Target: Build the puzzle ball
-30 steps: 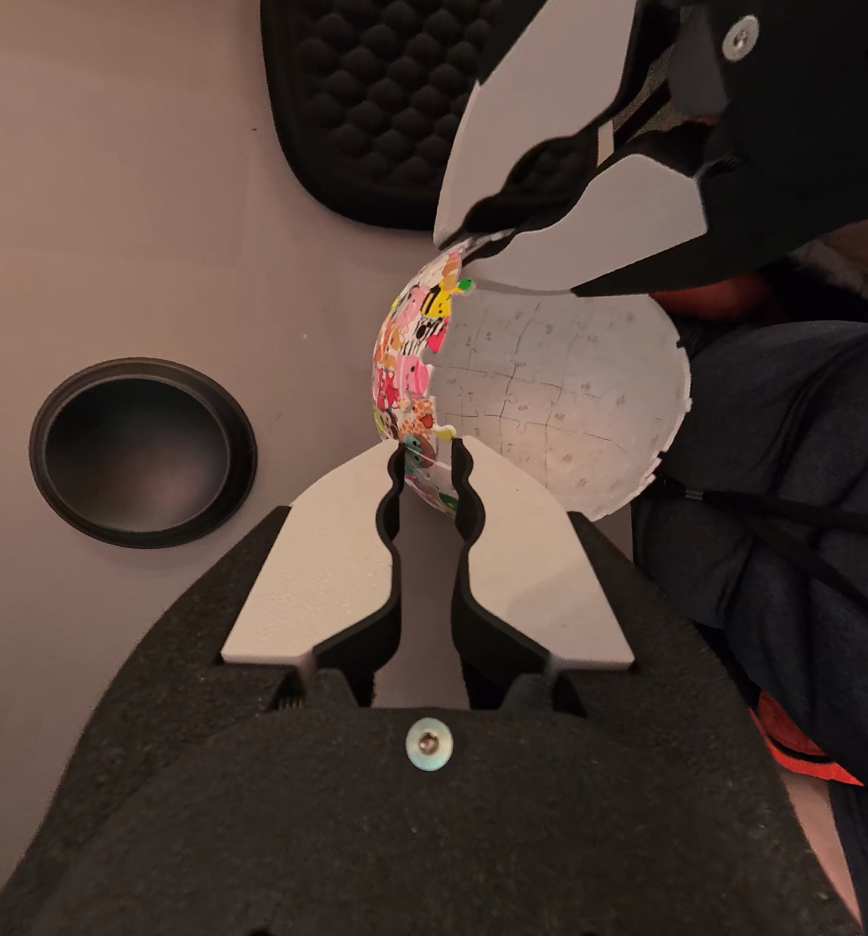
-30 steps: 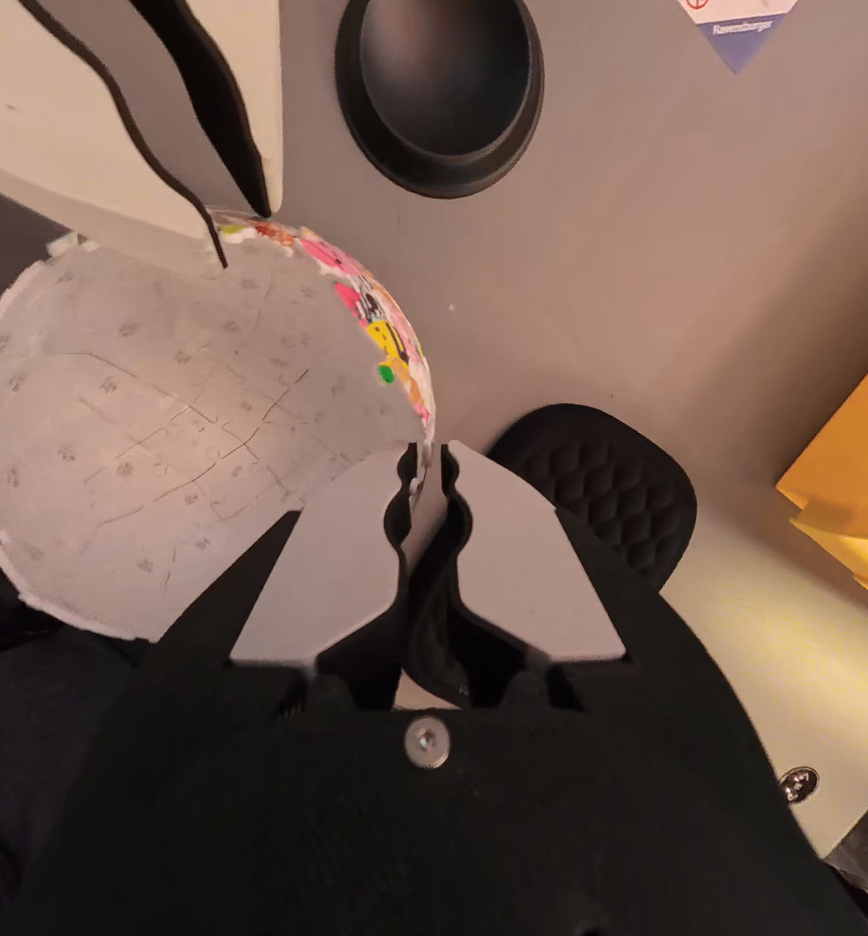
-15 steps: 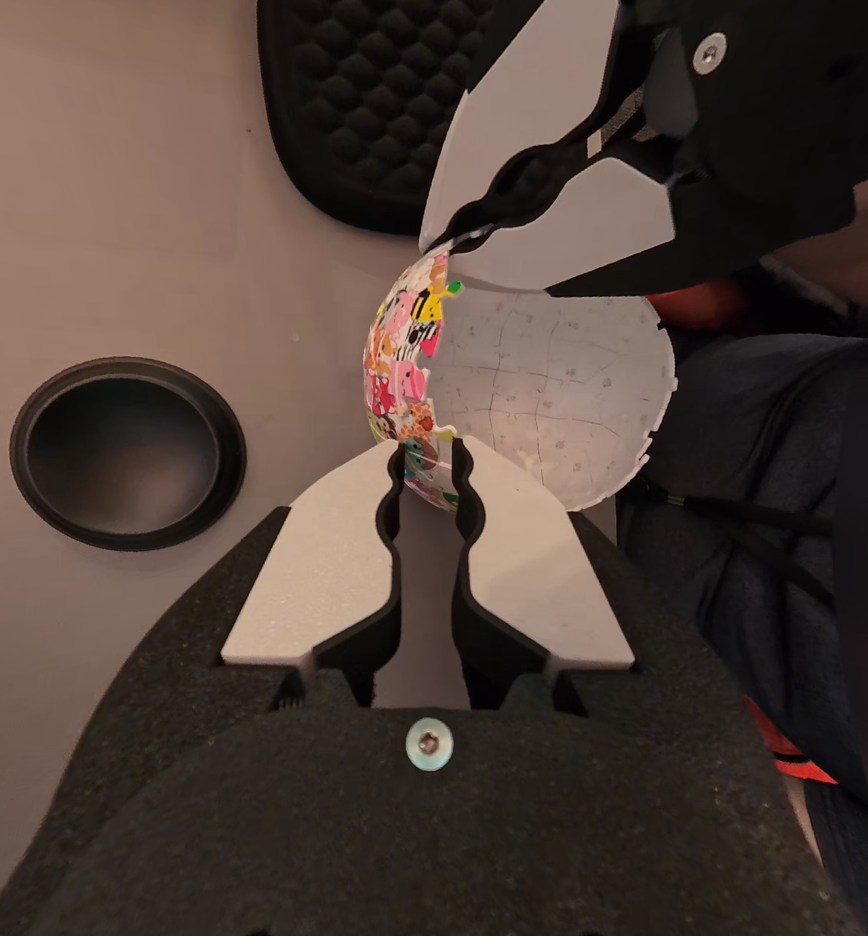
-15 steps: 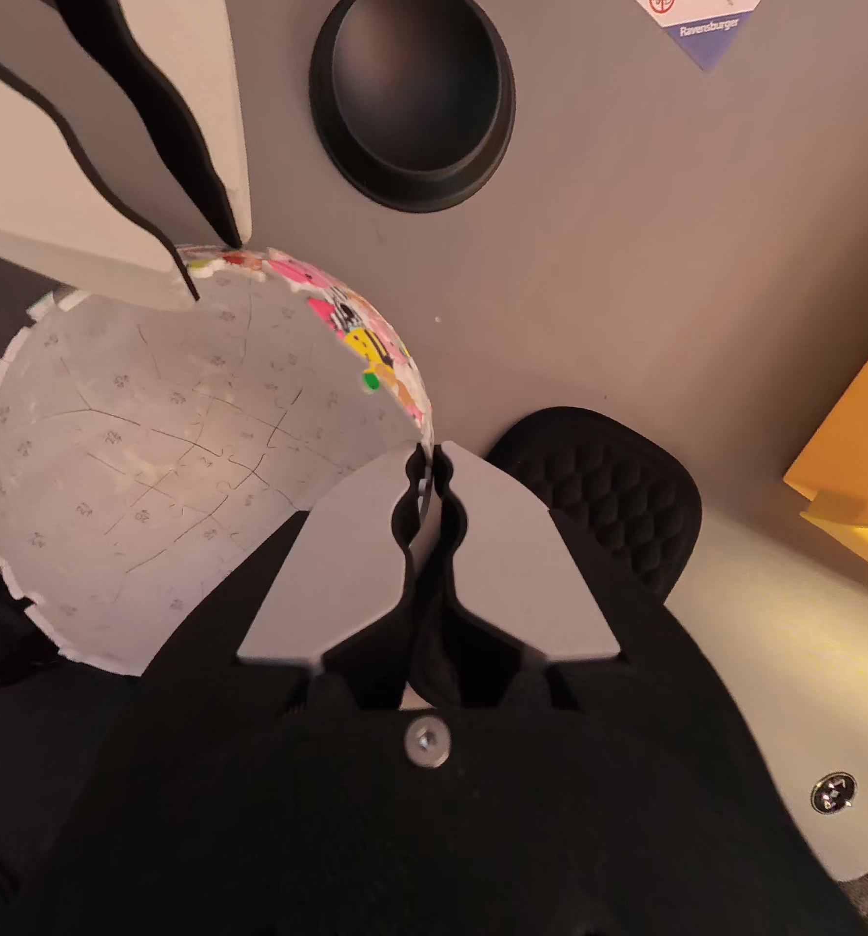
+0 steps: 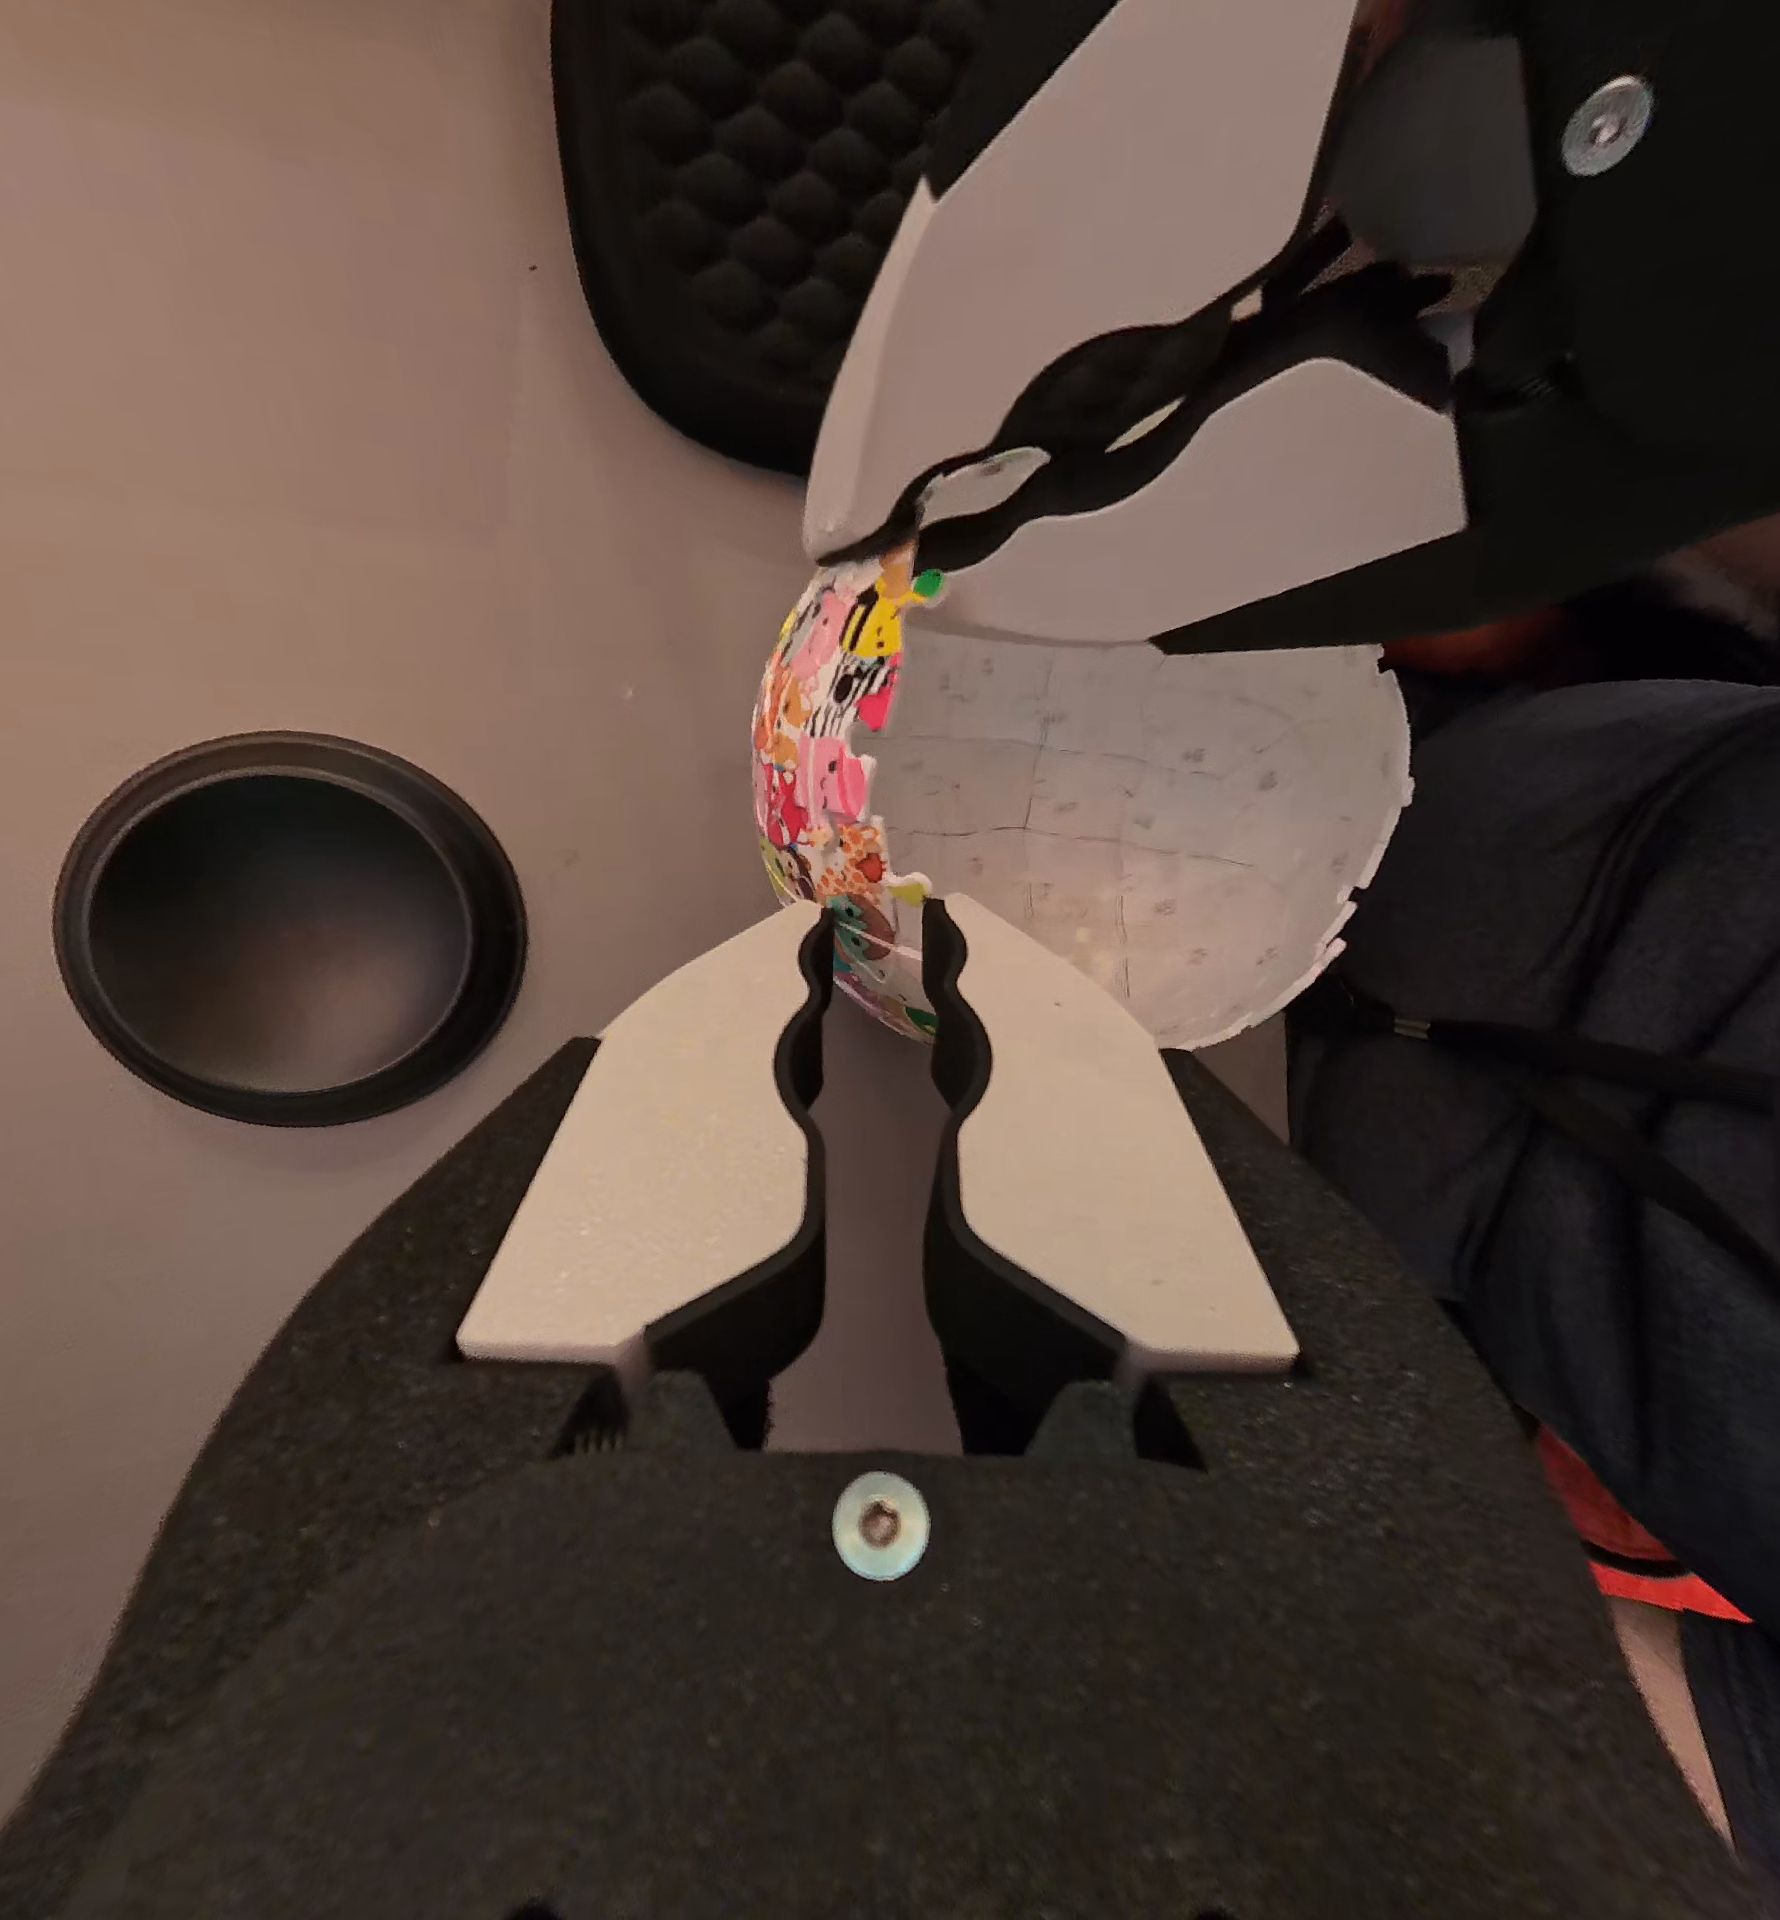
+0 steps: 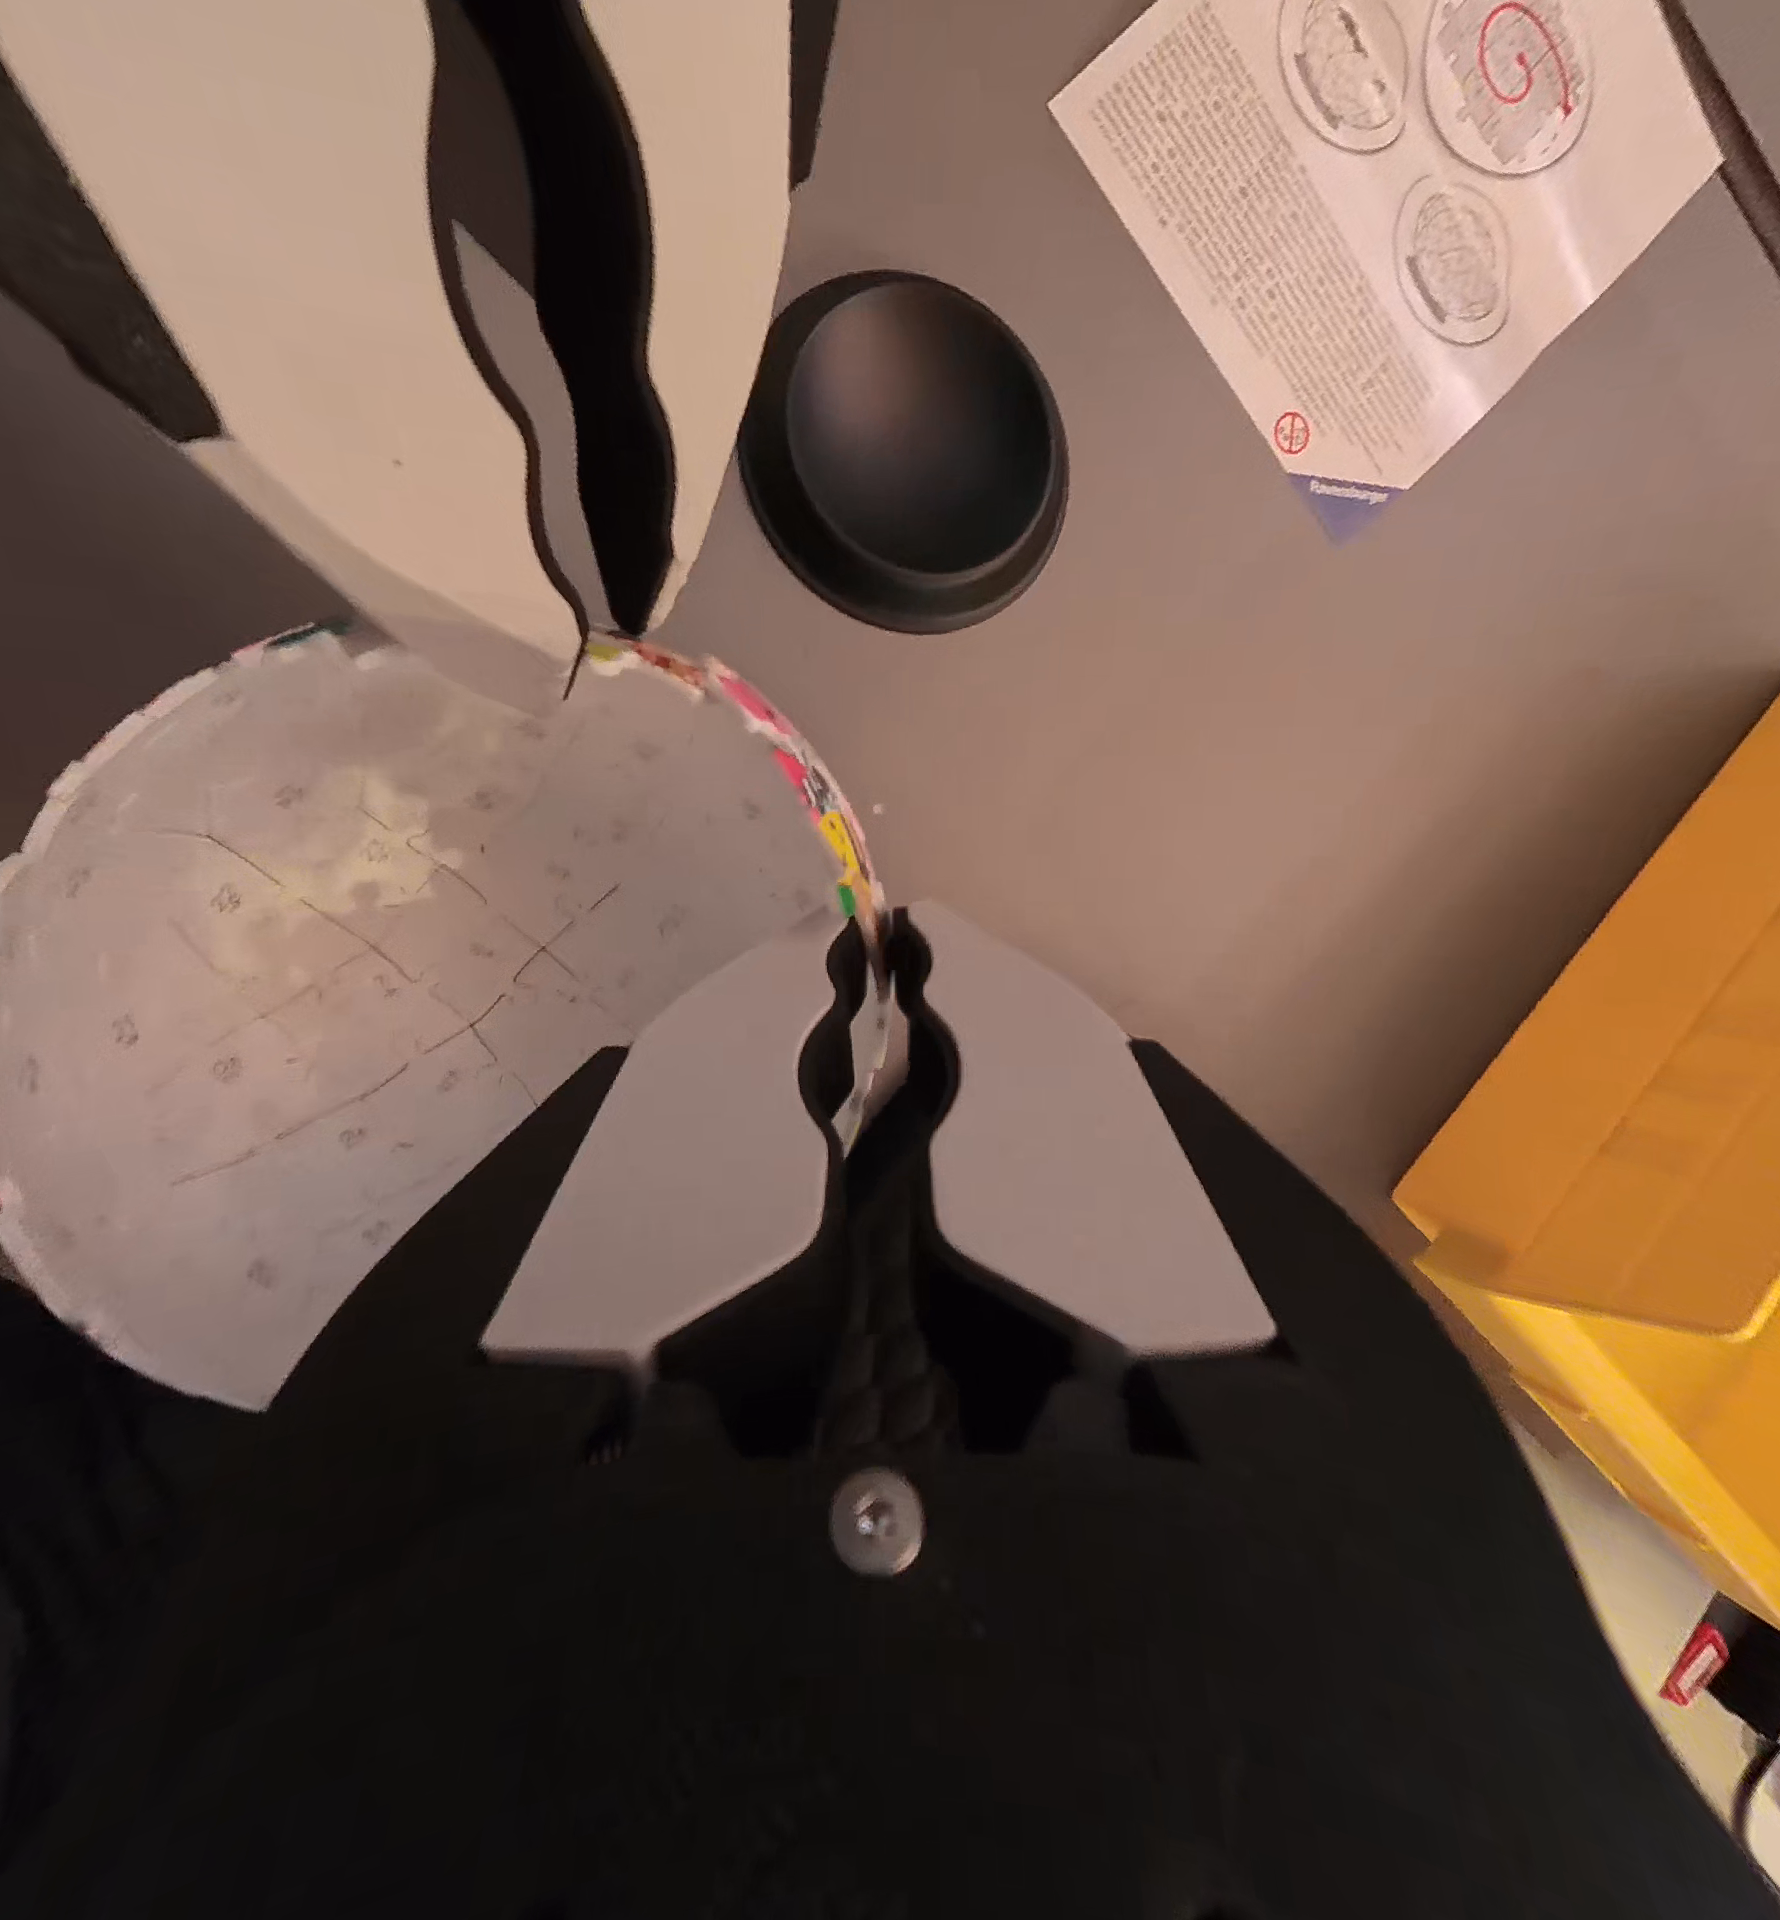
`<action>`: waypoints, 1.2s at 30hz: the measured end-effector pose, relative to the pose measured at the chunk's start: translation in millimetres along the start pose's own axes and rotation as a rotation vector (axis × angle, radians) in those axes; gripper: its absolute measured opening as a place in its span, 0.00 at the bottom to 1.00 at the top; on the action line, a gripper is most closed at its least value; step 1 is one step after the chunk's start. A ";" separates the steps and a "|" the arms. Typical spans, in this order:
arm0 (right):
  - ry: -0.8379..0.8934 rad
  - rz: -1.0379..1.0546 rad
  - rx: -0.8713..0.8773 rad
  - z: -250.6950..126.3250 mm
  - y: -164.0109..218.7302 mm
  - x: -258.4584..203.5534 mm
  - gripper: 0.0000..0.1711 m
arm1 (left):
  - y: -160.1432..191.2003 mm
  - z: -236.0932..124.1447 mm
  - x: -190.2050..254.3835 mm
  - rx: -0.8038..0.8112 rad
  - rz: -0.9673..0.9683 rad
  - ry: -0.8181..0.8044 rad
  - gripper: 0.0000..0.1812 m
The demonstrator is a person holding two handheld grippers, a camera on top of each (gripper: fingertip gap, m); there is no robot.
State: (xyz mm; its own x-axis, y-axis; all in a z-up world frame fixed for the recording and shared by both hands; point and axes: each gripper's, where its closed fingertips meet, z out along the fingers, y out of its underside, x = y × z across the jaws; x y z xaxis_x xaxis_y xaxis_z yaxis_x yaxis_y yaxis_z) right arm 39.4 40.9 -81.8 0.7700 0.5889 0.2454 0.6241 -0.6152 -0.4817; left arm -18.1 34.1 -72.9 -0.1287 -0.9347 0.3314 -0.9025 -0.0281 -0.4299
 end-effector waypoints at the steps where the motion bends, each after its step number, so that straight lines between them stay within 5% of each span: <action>1: -0.005 0.002 0.003 0.1 -0.3 -0.1 0.03 | 0.2 -0.1 -0.1 -0.001 0.000 -0.001 0.09; 24: -0.002 -0.039 0.080 1.8 -3.8 -2.0 0.02 | -1.0 -2.7 -1.9 0.009 0.016 -0.018 0.08; 36: -0.018 -0.031 0.083 -12.0 0.0 2.8 0.11 | -2.2 -4.1 -1.6 0.020 0.010 -0.009 0.07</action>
State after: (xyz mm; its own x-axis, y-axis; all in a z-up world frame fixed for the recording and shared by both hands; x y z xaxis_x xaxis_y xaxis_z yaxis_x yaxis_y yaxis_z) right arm 43.1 36.3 -70.9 0.7477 0.6166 0.2465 0.6336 -0.5514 -0.5426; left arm -17.6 37.2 -69.0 -0.1340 -0.9380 0.3196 -0.8926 -0.0258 -0.4501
